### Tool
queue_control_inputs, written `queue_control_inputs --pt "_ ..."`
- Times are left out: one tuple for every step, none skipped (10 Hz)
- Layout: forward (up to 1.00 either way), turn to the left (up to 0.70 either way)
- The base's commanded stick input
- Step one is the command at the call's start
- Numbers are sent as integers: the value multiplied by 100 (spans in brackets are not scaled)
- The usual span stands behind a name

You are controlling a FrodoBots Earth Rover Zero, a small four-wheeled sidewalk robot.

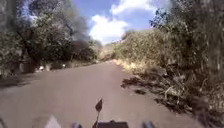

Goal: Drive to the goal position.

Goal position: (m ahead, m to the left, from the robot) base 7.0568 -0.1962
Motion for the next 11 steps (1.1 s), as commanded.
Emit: queue_control_inputs --pt "70 0" --pt "70 0" --pt "70 0" --pt "70 0" --pt "70 0" --pt "70 -25" --pt "70 -23" --pt "70 -20" --pt "70 -18" --pt "70 -16" --pt "70 -14"
